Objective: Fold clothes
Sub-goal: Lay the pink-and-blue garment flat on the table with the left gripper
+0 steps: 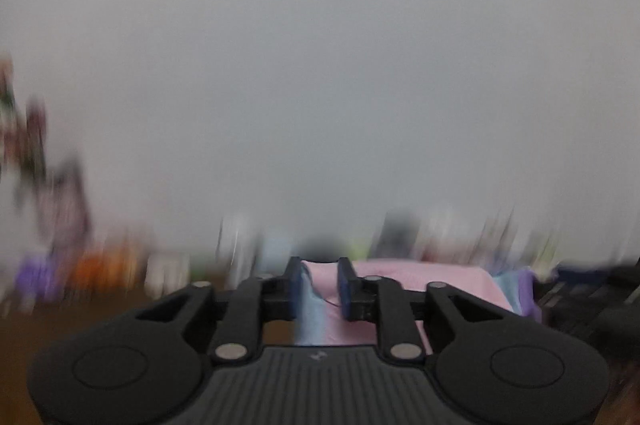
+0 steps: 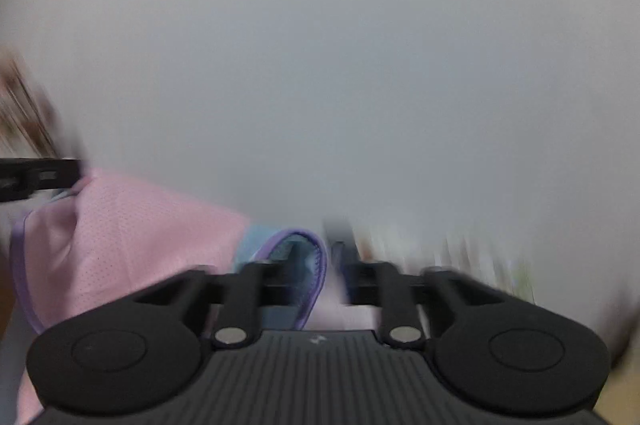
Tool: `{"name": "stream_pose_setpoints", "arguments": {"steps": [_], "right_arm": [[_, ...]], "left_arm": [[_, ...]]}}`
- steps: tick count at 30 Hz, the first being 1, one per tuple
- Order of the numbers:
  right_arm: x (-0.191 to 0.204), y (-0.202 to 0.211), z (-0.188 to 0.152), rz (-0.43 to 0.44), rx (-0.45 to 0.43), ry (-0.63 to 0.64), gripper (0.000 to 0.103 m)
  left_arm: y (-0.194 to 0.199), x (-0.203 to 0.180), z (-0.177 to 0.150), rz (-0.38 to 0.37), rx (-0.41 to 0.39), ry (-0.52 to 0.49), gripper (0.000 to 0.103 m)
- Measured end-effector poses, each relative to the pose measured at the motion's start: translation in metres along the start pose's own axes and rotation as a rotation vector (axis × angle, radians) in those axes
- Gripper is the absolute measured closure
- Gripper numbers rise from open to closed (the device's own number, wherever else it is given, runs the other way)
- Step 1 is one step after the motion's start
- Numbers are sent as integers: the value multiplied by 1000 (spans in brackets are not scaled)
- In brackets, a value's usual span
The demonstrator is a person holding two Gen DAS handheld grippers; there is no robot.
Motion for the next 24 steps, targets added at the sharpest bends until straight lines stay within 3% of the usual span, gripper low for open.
{"name": "stream_pose_setpoints", "arguments": {"steps": [1, 3, 4, 5, 6, 7, 11, 14, 18, 21, 23, 24], "right_arm": [[6, -7, -24, 40, 28, -6, 61], [19, -3, -68, 144, 45, -4, 33], [28, 1, -95, 173, 56, 5, 14], [39, 12, -113, 197, 67, 17, 10], [49, 29, -124, 221, 79, 30, 10], [54, 55, -142, 256, 98, 47, 10], [80, 110, -214, 387, 175, 61, 10], [82, 125, -248, 439, 195, 47, 11], [100, 140, -273, 497, 201, 96, 18], [109, 138, -289, 491, 232, 134, 21], [111, 135, -299, 456, 251, 173, 38], [112, 133, -304, 446, 256, 182, 41]], "left_arm": [[-7, 2, -28, -24, 53, -22, 84], [-15, 19, -82, -55, 134, -26, 82], [-15, 33, -108, -62, 162, -8, 76], [-16, 48, -134, -69, 190, 10, 70], [-10, 55, -155, -87, 205, 32, 59], [22, 67, -165, -117, 205, 41, 54], [90, 61, -241, -126, 193, -7, 47], [120, 56, -280, -123, 214, -2, 32], [120, 37, -292, -113, 214, -83, 32], [114, 28, -303, -95, 227, -128, 33], [112, 25, -310, -119, 244, -115, 43], [112, 25, -310, -120, 245, -111, 59]]}}
Point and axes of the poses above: each gripper's, at about its wrist camera, not at the fingertips, and y roughly against the way its jaws point, x to its left, z to its top, the point moved 10 cm from there along -y, roughly the way its jaws point, and after that the axes turned 4 degrees about z, right-handed, at the moved point
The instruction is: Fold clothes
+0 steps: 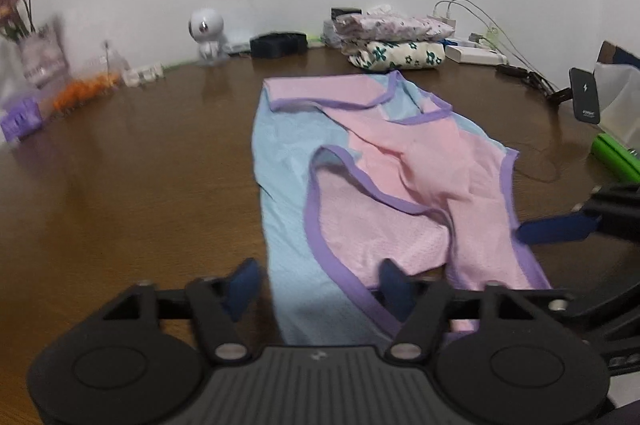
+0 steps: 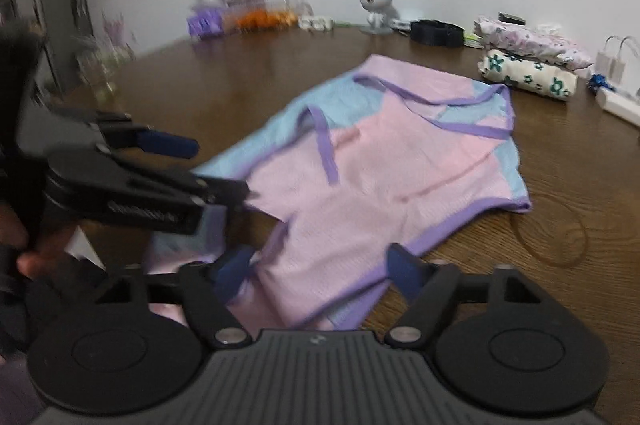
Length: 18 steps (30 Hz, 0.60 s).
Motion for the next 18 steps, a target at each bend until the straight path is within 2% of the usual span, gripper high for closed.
{"name": "stream_pose_setpoints", "arguments": {"steps": [1, 3, 4, 5, 7, 9, 11, 13, 15, 16, 17, 18], "right_arm": [[1, -1, -1, -3, -1, 4, 45], [5, -3, -2, -1, -1, 20, 59], [5, -4, -2, -4, 2, 21, 79], [4, -4, -2, -10, 6, 18, 92], [-3, -1, -2, -41, 7, 1, 100], [-23, 5, -1, -111, -10, -49, 101], [-48, 14, 1, -169, -36, -118, 101], [-61, 27, 3, -203, -72, -149, 96], [-64, 43, 5, -218, -110, -146, 80], [-61, 53, 6, -215, -132, -137, 58], [-56, 61, 8, -206, -154, -123, 48], [-48, 67, 9, -178, -163, -101, 48]], "left_arm": [[0, 0, 0, -1, 1, 3, 79], [1, 0, -1, -4, 3, 10, 93], [2, 1, -1, 0, -1, 19, 96], [2, 3, -1, 3, -5, 29, 97], [5, 15, -2, 4, -2, 117, 98], [8, 32, -4, 28, -3, 222, 97], [11, 45, -7, 40, -6, 258, 94], [16, 51, -7, 29, -14, 270, 84], [26, 46, -2, 7, -45, 234, 80], [33, 42, 0, -6, -66, 209, 72], [39, 39, 3, -19, -87, 185, 67], [46, 35, 6, -33, -108, 161, 61]]}}
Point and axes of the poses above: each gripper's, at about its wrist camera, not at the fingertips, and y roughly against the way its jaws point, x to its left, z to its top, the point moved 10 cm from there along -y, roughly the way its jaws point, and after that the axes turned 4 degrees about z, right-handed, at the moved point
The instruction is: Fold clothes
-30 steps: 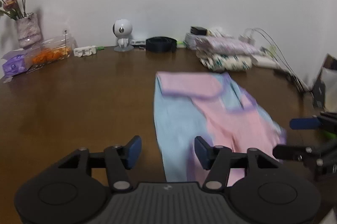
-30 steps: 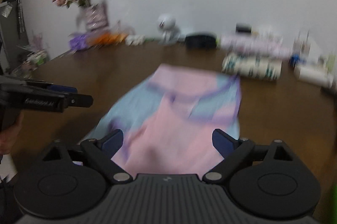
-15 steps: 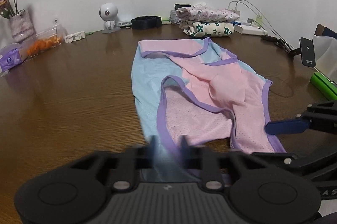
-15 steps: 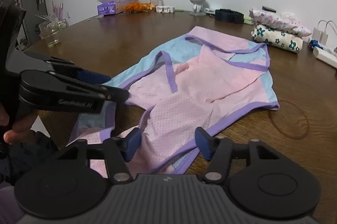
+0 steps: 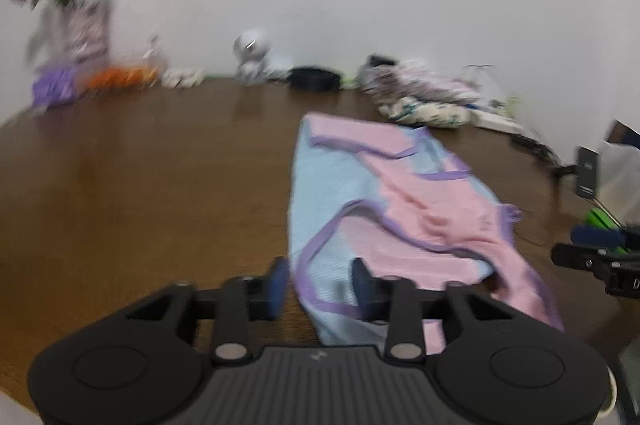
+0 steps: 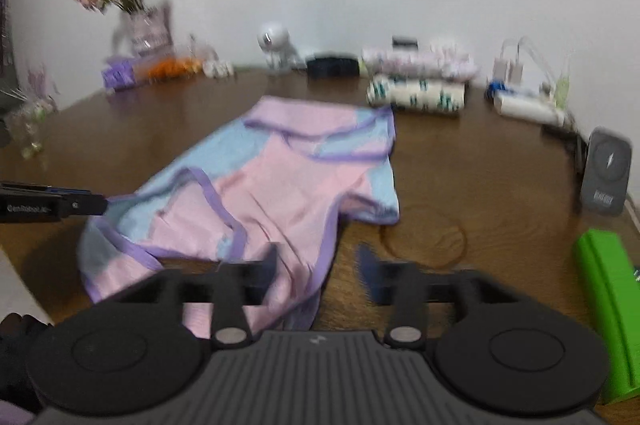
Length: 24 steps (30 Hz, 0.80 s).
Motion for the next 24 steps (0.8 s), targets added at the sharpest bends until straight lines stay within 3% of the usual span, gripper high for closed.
{"name": "stream_pose_setpoints", "arguments": {"steps": [4, 6, 7, 8, 9, 10, 13, 18, 21, 24], "right_arm": [[31, 11, -6, 137, 37, 87, 48], [39, 2, -17, 155, 91, 106, 54], [39, -3, -22, 155, 115, 97, 67], [38, -8, -26, 156, 137, 84, 90], [37, -12, -31, 156, 159, 72, 99], [37, -11, -29, 155, 151, 64, 103], [35, 0, -13, 148, 78, 49, 103], [11, 19, 34, 101, -63, -20, 103], [-9, 12, 49, 88, -86, -75, 103], [-24, 1, 53, 80, -74, -132, 103]], "left_arm": [[12, -28, 1, -112, -33, -102, 55], [7, -41, -4, -128, -21, -141, 54], [4, -45, -8, -126, -12, -157, 54], [2, -49, -11, -131, -3, -164, 54], [0, -52, -14, -135, 5, -172, 54], [0, -56, -17, -148, 9, -182, 53], [5, -60, -19, -161, -21, -231, 35], [20, -54, -18, -156, -104, -313, 32], [31, -57, -23, -186, -149, -388, 30], [33, -61, -32, -185, -144, -457, 30]]}}
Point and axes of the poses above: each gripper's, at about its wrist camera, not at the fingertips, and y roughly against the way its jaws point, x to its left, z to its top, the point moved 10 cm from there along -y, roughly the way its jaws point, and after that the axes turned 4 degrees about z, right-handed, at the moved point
